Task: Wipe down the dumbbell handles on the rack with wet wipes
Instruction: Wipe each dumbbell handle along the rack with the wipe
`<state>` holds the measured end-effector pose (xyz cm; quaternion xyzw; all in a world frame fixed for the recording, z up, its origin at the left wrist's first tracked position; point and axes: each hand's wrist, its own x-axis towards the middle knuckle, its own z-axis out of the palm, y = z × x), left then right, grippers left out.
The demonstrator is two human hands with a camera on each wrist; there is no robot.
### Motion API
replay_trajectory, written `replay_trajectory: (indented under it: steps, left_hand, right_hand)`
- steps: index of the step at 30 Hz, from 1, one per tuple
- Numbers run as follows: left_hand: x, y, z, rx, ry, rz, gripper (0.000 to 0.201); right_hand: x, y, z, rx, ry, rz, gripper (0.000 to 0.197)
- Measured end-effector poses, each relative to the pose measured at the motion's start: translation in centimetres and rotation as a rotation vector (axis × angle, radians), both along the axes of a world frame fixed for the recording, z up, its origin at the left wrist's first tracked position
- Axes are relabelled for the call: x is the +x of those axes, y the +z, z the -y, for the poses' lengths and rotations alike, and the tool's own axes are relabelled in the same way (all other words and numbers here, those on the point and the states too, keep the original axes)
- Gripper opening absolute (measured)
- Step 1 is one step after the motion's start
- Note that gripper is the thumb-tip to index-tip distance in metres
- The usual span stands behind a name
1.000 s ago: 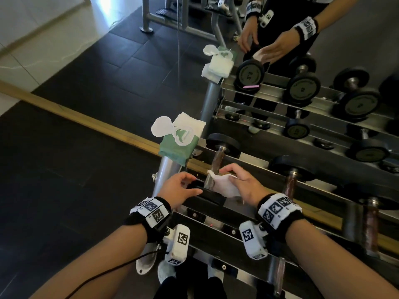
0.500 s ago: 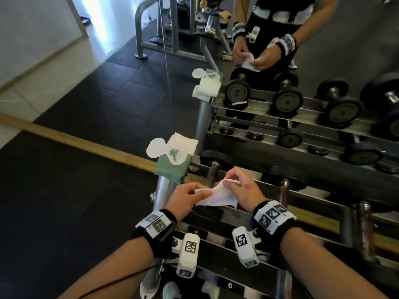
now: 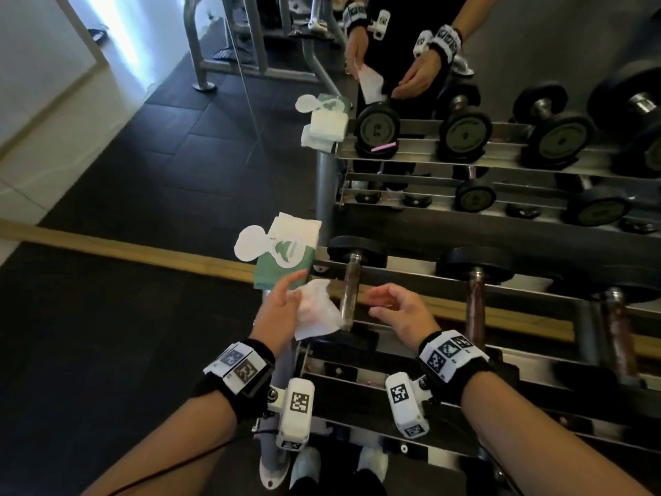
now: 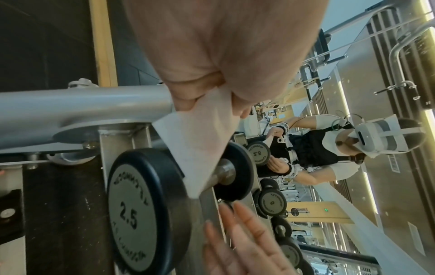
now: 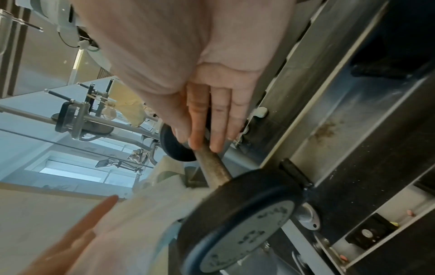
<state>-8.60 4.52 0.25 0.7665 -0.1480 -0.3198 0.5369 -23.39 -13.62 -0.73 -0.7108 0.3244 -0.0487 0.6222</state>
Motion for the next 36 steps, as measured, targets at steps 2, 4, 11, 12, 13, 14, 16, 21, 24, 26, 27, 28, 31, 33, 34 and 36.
replay_trajectory:
  steps: [2,4,11,12,13,14,16,21,24,26,27,28,31,33,34,36]
  left_hand:
    - [1.0,-0.1,0.3,-0.005,-0.004,0.068,0.036]
    - [1.6,-0.3,1.2,0.018,-0.045,0.138,0.036]
    - [1.4,-2.1,5.4,0.153,-0.319,0.271,0.045]
    - [1.5,-2.3,5.9,0.162,-0.339,0.272,0.046]
    - [1.6,-2.5,6.3,0.177,-0.362,0.267,0.048]
    - [1.6,-2.8,6.7,0.202,-0.389,0.257,0.050]
    - [1.7,-3.3,7.1,0.241,-0.443,0.233,0.051]
    - [1.8,-4.1,6.6,0.135,-0.499,0.128,0.046]
    - [1.5,-4.3,5.6,0.115,-0.522,0.115,0.045]
    - [1.3,-4.4,4.8,0.128,-0.563,0.104,0.045]
    - [1.3,-4.4,4.3,0.149,-0.586,0.109,0.045]
    - [1.4,-4.4,3.9,0.167,-0.597,0.121,0.045]
    - [1.8,-4.0,3.7,0.153,-0.506,0.153,0.044]
    - [2.1,-3.6,4.5,0.126,-0.412,0.177,0.044]
    - [2.2,-3.5,5.1,0.121,-0.369,0.194,0.044]
    - [2.4,-3.3,6.2,0.118,-0.279,0.198,0.043]
  right_hand:
    - [-0.6,-0.7,-0.6,-0.014,0.009,-0.038,0.031]
    - [-1.2,-1.4,-1.1,-0.018,-0.009,-0.068,0.029]
    - [-2.7,-4.2,-2.8,0.151,-0.112,-0.035,0.019]
    - [-2.9,-4.6,-3.1,0.170,-0.127,-0.018,0.018]
    - [-3.1,-4.9,-3.3,0.185,-0.142,-0.001,0.017]
    - [-3.3,-5.2,-3.6,0.204,-0.154,0.018,0.018]
    - [-3.7,-5.6,-4.0,0.250,-0.176,0.056,0.021]
    - [-3.9,-6.0,-4.4,0.261,-0.209,0.084,0.024]
    - [-4.0,-6.2,-4.5,0.251,-0.207,0.085,0.024]
    - [-4.1,-6.5,-4.4,0.235,-0.194,0.072,0.024]
    - [-4.1,-6.7,-4.4,0.229,-0.188,0.061,0.024]
    - [-4.1,-6.9,-4.3,0.228,-0.185,0.054,0.024]
    - [-4.1,-7.3,-4.0,0.245,-0.168,0.044,0.023]
    - [-4.2,-7.5,-3.7,0.275,-0.157,0.043,0.023]
    - [-4.2,-7.5,-3.7,0.307,-0.159,0.045,0.023]
    - [-4.1,-7.5,-3.8,0.361,-0.176,0.049,0.023]
